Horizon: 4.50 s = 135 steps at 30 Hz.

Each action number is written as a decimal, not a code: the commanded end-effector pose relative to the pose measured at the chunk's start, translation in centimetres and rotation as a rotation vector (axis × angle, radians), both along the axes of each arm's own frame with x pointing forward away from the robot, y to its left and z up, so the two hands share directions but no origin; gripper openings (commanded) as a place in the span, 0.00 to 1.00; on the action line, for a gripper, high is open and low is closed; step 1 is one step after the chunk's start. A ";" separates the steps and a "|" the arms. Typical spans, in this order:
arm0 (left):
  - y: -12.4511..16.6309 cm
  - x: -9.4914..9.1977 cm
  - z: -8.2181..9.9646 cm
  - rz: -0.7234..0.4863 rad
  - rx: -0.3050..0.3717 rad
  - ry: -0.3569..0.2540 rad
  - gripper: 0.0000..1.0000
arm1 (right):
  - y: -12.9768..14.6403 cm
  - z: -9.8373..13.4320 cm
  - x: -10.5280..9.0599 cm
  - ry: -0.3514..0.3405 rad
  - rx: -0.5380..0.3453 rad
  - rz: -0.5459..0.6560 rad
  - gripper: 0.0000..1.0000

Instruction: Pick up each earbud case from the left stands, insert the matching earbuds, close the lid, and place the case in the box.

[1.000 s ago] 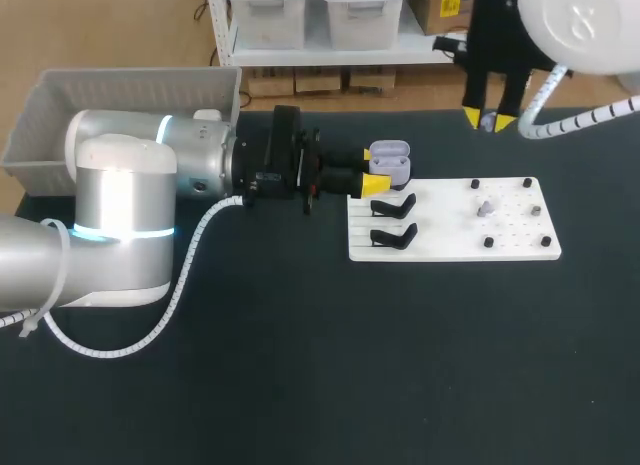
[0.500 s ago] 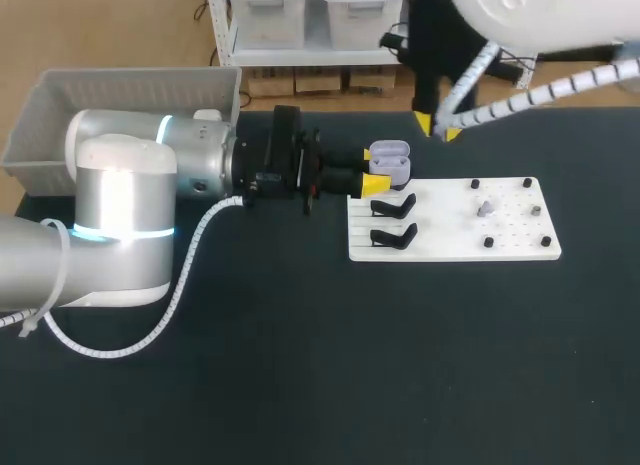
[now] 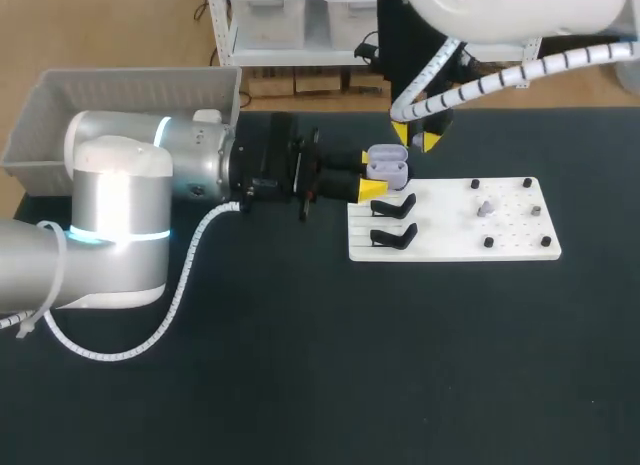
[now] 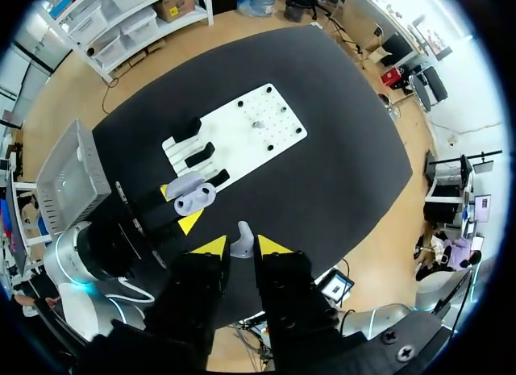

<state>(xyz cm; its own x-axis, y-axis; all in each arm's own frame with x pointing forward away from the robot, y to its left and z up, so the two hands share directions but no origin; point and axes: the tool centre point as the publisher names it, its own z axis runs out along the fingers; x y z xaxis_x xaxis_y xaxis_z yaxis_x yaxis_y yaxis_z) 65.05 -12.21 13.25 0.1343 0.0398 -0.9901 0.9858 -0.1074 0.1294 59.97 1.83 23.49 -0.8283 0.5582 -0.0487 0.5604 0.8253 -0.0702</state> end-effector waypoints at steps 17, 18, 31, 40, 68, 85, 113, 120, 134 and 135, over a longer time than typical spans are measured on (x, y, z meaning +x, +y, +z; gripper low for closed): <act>-0.2 -0.4 0.0 0.042 -0.006 0.003 0.00 | 2.0 -2.1 0.7 -0.064 -0.042 -0.086 0.00; -0.2 -0.4 0.0 0.042 -0.006 0.003 0.00 | 1.9 -2.3 0.8 -0.065 -0.042 -0.088 0.00; -0.2 -0.4 0.0 0.042 -0.006 0.003 0.00 | 2.2 -4.0 2.6 -0.063 -0.035 -0.095 0.00; -0.2 -0.4 0.0 0.042 -0.006 0.003 0.00 | 2.4 -4.7 3.1 -0.055 -0.023 -0.092 0.00; -0.2 -0.4 0.0 0.042 -0.006 0.003 0.00 | 2.2 -5.7 3.2 -0.033 -0.010 -0.107 0.00; -0.2 -0.4 0.0 0.042 -0.006 0.003 0.00 | 1.7 -6.0 3.7 -0.036 -0.013 -0.114 0.00; -0.2 -0.4 0.0 0.042 -0.006 0.003 0.00 | 1.2 -3.5 0.5 -0.191 0.073 0.019 0.93; -0.2 -0.4 0.0 0.042 -0.006 0.003 0.00 | -1.2 -2.0 -1.7 -0.349 -0.001 0.170 0.93; -0.2 -0.4 0.0 0.042 -0.006 0.003 0.00 | -7.7 -3.2 -0.6 -0.375 0.038 0.220 0.78; -0.2 -0.4 0.0 0.042 -0.006 0.003 0.00 | -8.0 -3.5 -0.4 -0.372 0.041 0.231 0.77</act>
